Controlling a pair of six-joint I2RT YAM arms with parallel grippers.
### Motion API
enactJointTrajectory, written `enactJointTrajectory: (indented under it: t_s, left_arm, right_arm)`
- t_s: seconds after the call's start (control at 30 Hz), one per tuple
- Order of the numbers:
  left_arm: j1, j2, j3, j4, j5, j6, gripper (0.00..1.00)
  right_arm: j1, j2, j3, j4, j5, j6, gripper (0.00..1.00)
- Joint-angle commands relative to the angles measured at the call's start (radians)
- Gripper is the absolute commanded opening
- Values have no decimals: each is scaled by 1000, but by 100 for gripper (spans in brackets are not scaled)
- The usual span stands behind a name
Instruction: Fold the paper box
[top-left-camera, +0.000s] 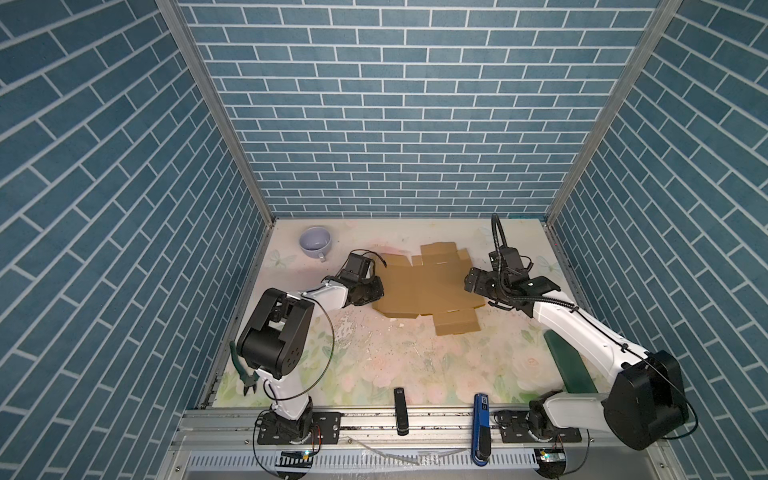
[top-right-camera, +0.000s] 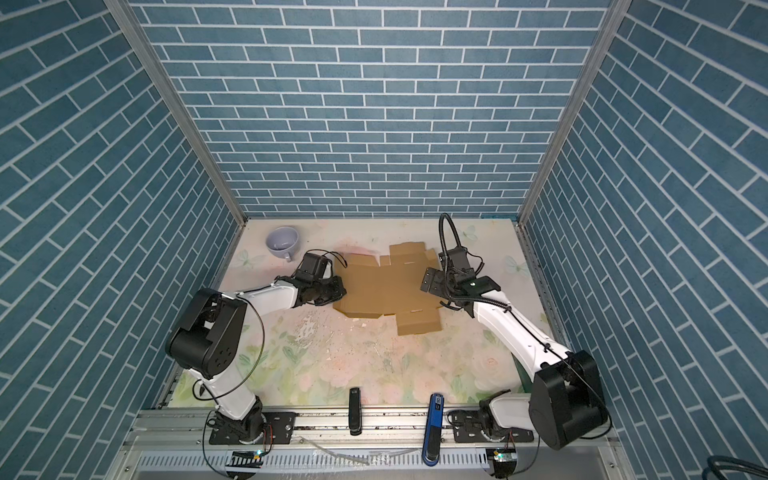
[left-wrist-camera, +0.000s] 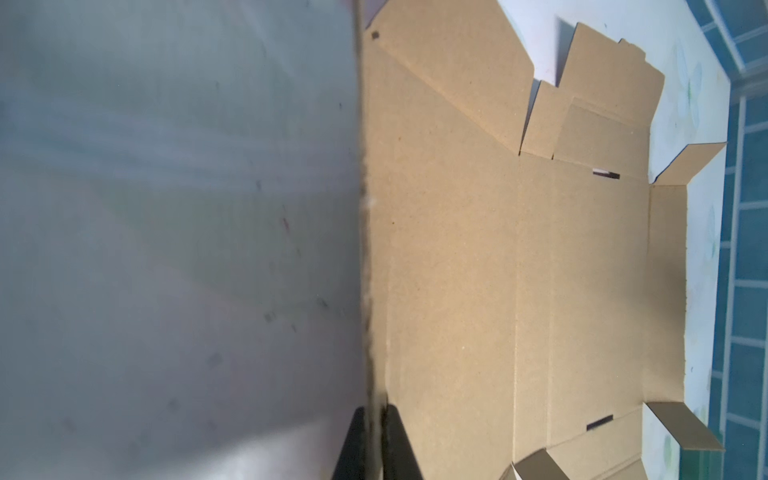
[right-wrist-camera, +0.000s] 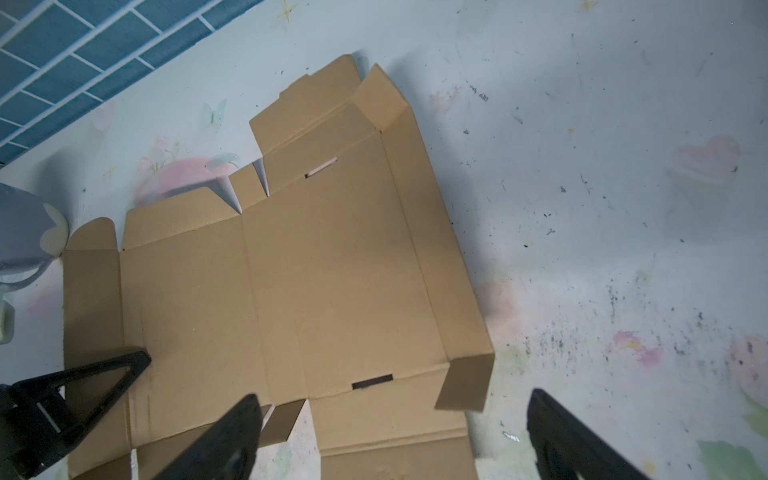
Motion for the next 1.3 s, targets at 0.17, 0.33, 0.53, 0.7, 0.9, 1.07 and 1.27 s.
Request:
enactJointTrajectory:
  t_s: [0.17, 0.33, 0.53, 0.7, 0.9, 1.07, 1.27]
  left_arm:
    - [-201, -109, -111, 56, -507, -414, 10]
    - [-245, -170, -162, -23, -643, -590, 10]
    - [-313, -168, -159, -72, -631, -656, 34]
    - [-355, -189, -162, -131, -605, -635, 56]
    - [-366, -293, -164, -242, -549, -531, 66]
    - [-365, -410, -161, -402, -561, -442, 74]
    - [-317, -520, -151, -462, -567, -266, 80]
  right_arm:
    - [-3, -67, -33, -22, -7, 85, 72]
    - [-3, -64, -47, -32, -15, 102, 70]
    - [-3, -21, -66, 3, -22, 142, 69]
    - [-3, 0, -78, 45, -37, 155, 68]
    - [-3, 32, -86, 75, -30, 153, 67]
    - [-3, 67, -95, 125, -36, 178, 66]
    - [-3, 132, -111, 203, -51, 220, 63]
